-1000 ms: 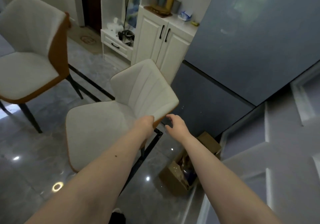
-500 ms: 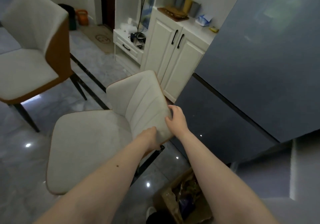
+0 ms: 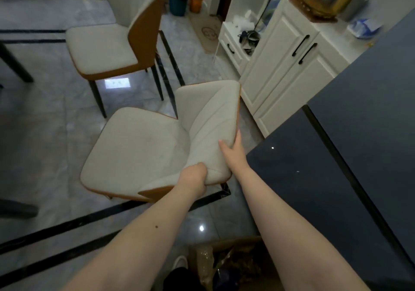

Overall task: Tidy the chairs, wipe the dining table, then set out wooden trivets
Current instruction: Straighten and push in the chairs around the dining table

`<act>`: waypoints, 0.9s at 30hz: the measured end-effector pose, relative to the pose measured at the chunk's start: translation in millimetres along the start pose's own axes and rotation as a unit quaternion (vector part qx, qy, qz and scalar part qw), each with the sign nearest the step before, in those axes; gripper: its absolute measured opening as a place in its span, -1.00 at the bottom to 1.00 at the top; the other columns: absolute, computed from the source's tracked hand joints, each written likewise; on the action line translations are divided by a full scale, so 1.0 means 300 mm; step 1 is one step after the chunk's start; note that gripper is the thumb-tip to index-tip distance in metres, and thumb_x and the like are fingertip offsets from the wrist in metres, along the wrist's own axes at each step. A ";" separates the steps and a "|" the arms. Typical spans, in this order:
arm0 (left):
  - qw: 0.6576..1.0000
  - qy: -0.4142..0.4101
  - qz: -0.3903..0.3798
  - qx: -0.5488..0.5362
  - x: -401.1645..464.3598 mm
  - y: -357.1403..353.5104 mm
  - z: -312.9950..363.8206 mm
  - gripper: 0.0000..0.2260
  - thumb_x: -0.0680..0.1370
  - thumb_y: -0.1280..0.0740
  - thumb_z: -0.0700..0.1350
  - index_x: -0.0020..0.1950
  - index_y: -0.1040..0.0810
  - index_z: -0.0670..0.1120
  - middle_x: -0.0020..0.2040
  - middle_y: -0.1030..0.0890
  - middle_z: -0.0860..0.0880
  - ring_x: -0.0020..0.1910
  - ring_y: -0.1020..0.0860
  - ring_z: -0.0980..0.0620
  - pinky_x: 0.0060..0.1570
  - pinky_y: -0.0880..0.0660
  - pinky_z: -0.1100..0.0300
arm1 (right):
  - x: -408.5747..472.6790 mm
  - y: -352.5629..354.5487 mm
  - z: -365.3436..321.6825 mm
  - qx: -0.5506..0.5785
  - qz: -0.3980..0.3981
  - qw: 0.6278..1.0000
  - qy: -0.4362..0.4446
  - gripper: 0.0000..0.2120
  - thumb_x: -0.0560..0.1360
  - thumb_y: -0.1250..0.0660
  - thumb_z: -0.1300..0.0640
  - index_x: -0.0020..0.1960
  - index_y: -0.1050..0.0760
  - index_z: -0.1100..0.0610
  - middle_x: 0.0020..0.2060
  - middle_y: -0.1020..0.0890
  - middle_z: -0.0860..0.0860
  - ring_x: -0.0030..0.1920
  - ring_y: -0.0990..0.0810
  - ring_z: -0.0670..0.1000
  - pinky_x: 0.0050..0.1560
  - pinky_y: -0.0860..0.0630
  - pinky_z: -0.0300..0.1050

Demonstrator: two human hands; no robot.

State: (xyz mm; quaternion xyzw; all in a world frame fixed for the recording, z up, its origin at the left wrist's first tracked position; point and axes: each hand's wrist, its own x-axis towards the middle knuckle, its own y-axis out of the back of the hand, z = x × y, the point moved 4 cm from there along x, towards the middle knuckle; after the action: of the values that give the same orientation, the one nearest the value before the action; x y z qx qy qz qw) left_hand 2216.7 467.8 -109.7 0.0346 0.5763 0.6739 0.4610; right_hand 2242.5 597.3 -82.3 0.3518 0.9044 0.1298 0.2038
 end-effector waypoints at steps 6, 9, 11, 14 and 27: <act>0.999 -0.024 -0.004 0.036 -0.024 0.012 -0.042 -0.62 0.53 -0.28 -0.17 0.32 -0.34 -0.20 0.29 -0.47 -0.21 0.27 -0.46 -0.18 0.21 -0.38 0.09 | -0.018 -0.039 -0.021 -0.017 0.002 0.999 0.031 -0.30 0.49 -0.37 0.26 0.50 -0.06 0.17 0.35 -0.41 0.13 0.31 -0.44 0.09 0.30 -0.40 -0.05; 0.998 -0.038 -0.014 0.046 -0.044 0.021 -0.085 -0.64 0.53 -0.28 -0.18 0.31 -0.36 -0.19 0.29 -0.46 -0.21 0.27 -0.45 -0.17 0.21 -0.38 0.09 | -0.049 -0.074 -0.028 -0.020 0.015 0.999 0.037 -0.27 0.45 -0.41 0.29 0.48 -0.08 0.19 0.33 -0.42 0.13 0.30 -0.44 0.08 0.29 -0.42 -0.04; 0.998 -0.045 -0.014 0.045 -0.062 0.034 -0.136 -0.66 0.53 -0.29 -0.17 0.30 -0.38 -0.18 0.29 -0.46 -0.21 0.27 -0.45 -0.17 0.20 -0.38 0.09 | -0.072 -0.120 -0.044 -0.012 0.009 0.999 0.037 -0.25 0.44 -0.39 0.32 0.49 -0.05 0.19 0.34 -0.41 0.14 0.30 -0.44 0.10 0.32 -0.41 0.03; 0.998 -0.047 0.001 0.043 -0.097 0.078 -0.231 -0.67 0.52 -0.31 -0.15 0.27 -0.41 -0.17 0.26 -0.48 -0.20 0.25 -0.46 -0.18 0.19 -0.38 0.08 | -0.099 -0.210 -0.084 0.010 0.010 0.999 0.036 -0.26 0.44 -0.34 0.37 0.49 -0.04 0.18 0.34 -0.40 0.16 0.30 -0.44 0.11 0.34 -0.40 0.10; 0.998 0.057 0.041 0.002 -0.231 0.284 -0.824 -0.66 0.49 -0.33 -0.18 0.26 -0.43 -0.13 0.25 -0.49 -0.18 0.25 -0.46 -0.16 0.25 -0.39 0.06 | -0.144 -0.803 -0.324 0.040 -0.067 0.997 0.021 -0.16 0.45 -0.32 0.33 0.54 0.11 0.12 0.34 -0.38 0.15 0.28 -0.43 0.12 0.26 -0.41 -0.03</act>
State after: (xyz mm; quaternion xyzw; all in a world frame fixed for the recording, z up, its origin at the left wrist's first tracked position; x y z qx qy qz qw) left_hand 2063.8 245.5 -89.7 0.0206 0.6007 0.6921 0.3997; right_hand 2086.1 385.6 -75.7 0.2957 0.9344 0.0866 0.1786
